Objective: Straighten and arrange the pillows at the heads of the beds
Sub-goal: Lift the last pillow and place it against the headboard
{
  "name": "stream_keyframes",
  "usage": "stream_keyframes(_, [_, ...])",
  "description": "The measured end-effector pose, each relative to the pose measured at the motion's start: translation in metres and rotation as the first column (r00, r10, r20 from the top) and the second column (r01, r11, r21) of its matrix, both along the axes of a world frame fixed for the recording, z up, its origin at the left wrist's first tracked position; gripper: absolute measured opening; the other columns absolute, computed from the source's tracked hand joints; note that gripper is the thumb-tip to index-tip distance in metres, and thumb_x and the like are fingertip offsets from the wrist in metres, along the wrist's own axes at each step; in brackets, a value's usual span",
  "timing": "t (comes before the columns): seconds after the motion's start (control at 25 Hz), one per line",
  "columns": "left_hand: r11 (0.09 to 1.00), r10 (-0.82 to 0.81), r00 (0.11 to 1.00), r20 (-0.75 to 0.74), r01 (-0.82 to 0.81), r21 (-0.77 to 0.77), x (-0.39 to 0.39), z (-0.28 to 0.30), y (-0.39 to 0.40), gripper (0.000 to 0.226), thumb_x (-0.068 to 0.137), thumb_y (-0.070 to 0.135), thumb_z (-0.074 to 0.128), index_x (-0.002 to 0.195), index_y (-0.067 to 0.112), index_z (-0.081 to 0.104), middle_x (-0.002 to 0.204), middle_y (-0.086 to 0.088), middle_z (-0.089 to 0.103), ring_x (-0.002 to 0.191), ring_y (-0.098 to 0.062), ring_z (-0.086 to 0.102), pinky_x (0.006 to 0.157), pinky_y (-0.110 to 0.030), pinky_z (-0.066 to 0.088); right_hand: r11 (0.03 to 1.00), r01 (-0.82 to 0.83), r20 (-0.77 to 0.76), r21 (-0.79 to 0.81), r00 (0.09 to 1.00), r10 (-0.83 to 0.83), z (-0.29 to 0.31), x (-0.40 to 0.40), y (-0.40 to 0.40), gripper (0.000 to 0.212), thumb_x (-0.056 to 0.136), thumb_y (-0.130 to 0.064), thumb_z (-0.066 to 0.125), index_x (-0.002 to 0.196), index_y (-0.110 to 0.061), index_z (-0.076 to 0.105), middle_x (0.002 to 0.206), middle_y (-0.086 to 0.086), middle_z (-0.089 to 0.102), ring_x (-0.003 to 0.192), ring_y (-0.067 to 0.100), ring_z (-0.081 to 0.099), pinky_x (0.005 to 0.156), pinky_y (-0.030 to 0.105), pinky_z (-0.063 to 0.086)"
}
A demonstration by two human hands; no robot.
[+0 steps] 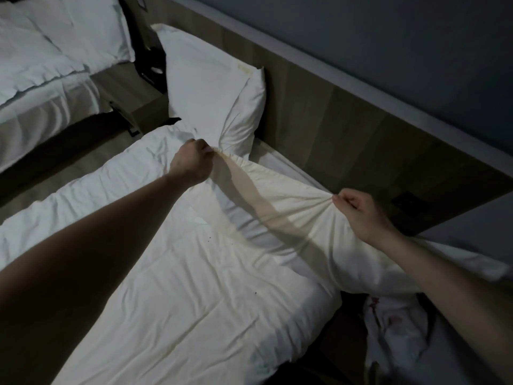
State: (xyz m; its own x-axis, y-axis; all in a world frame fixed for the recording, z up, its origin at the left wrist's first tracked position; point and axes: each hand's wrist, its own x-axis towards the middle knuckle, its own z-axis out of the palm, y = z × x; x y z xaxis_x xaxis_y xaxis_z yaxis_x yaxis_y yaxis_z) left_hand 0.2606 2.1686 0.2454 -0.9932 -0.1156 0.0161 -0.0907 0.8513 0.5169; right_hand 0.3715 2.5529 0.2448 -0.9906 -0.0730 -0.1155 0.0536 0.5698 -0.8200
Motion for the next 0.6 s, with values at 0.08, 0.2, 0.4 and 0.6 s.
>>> stream_keyframes(0.08, [0.999, -0.021, 1.0, 0.01, 0.021, -0.034, -0.032, -0.003, 0.021, 0.024, 0.094, 0.022, 0.052, 0.099, 0.005, 0.069, 0.11, -0.022, 0.065, 0.104, -0.045, 0.063, 0.081, -0.042, 0.049, 0.999, 0.042, 0.001, -0.013, 0.999, -0.042, -0.009, -0.016, 0.013, 0.046, 0.105, -0.018, 0.057, 0.064, -0.019, 0.037, 0.056, -0.01, 0.032, 0.055, 0.001, 0.031, 0.054, 0.025, 0.026])
stream_keyframes(0.2, [0.995, -0.072, 0.997, 0.011, 0.073, -0.074, -0.078, -0.006, 0.055, 0.027, 0.091, 0.02, 0.053, 0.106, 0.005, 0.07, 0.113, -0.023, 0.066, 0.107, -0.044, 0.064, 0.083, -0.043, 0.05, 0.995, 0.093, 0.016, -0.036, 0.996, -0.093, -0.019, -0.042, 0.035, 0.045, 0.106, -0.019, 0.056, 0.065, -0.014, 0.038, 0.056, -0.011, 0.031, 0.054, 0.0, 0.031, 0.052, 0.023, 0.026])
stream_keyframes(0.4, [0.982, -0.092, 0.991, 0.099, 0.107, -0.153, -0.143, -0.023, 0.096, 0.032, 0.094, 0.026, 0.052, 0.116, 0.011, 0.07, 0.125, -0.019, 0.064, 0.118, -0.041, 0.06, 0.092, -0.045, 0.05, 0.993, 0.119, 0.053, 0.006, 0.991, -0.119, -0.039, -0.089, 0.064, 0.046, 0.106, -0.021, 0.056, 0.064, -0.017, 0.037, 0.051, -0.011, 0.034, 0.05, 0.001, 0.032, 0.049, 0.02, 0.026])
stream_keyframes(0.6, [0.973, -0.114, 0.985, 0.129, 0.137, -0.186, -0.199, -0.037, 0.134, 0.03, 0.093, 0.023, 0.053, 0.115, 0.015, 0.071, 0.124, -0.016, 0.066, 0.114, -0.042, 0.063, 0.09, -0.045, 0.051, 0.98, 0.165, 0.037, 0.108, 0.985, -0.169, -0.056, -0.143, 0.097, 0.044, 0.104, -0.027, 0.057, 0.065, -0.015, 0.04, 0.056, -0.007, 0.039, 0.052, 0.005, 0.037, 0.051, 0.024, 0.029])
